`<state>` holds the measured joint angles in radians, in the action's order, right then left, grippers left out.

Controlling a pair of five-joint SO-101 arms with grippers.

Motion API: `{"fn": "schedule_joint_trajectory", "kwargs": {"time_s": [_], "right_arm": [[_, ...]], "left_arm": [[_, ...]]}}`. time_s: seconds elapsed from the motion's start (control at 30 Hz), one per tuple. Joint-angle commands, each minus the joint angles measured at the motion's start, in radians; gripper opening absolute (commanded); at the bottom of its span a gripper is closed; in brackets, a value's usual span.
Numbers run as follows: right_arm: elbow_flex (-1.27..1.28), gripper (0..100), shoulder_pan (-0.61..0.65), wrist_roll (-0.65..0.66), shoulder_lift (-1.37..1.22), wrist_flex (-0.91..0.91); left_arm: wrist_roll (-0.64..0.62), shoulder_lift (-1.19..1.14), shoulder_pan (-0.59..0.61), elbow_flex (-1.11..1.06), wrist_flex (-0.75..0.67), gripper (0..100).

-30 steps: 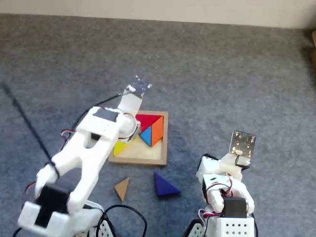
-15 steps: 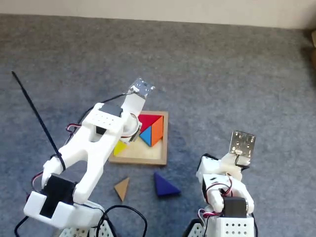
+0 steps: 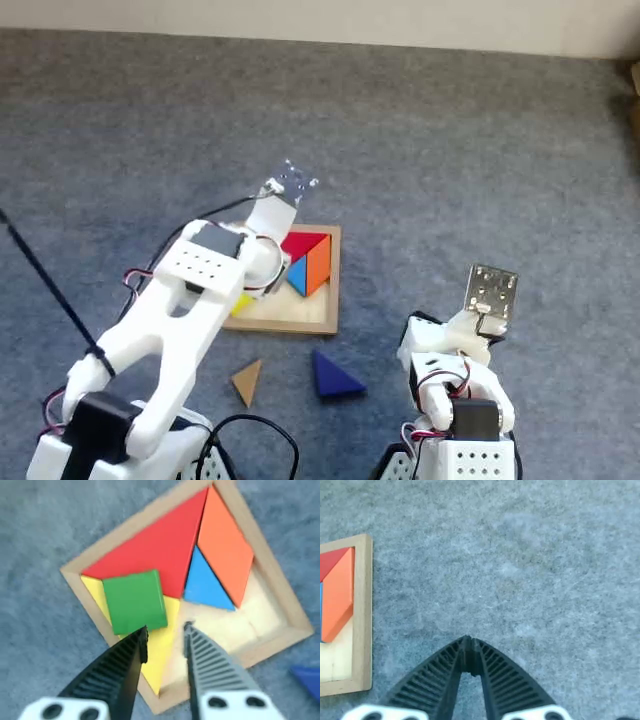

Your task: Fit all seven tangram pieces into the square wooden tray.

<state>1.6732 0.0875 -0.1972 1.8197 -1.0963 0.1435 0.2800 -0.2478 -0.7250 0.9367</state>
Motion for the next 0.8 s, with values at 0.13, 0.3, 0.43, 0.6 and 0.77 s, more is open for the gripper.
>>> {"fn": "schedule_joint_trajectory", "kwargs": {"time_s": [0.13,0.3,0.43,0.6,0.77], "right_arm": [[0.127,0.9,-0.015,0.014,0.025,0.018],[0.127,0.9,-0.015,0.014,0.025,0.018],[0.127,0.9,-0.015,0.014,0.025,0.018],[0.127,0.9,-0.015,0.014,0.025,0.018],[0.127,0.9,-0.015,0.014,0.025,0.018]], "left_arm": [[-0.043,-0.045,0.124,0.012,-0.201,16],[-0.034,-0.162,0.162,0.079,-0.207,15],[0.009,-0.206,0.133,0.091,-0.153,15],[0.028,-0.203,0.059,0.050,-0.110,15],[0.028,-0.140,0.042,-0.005,-0.109,13]]}}
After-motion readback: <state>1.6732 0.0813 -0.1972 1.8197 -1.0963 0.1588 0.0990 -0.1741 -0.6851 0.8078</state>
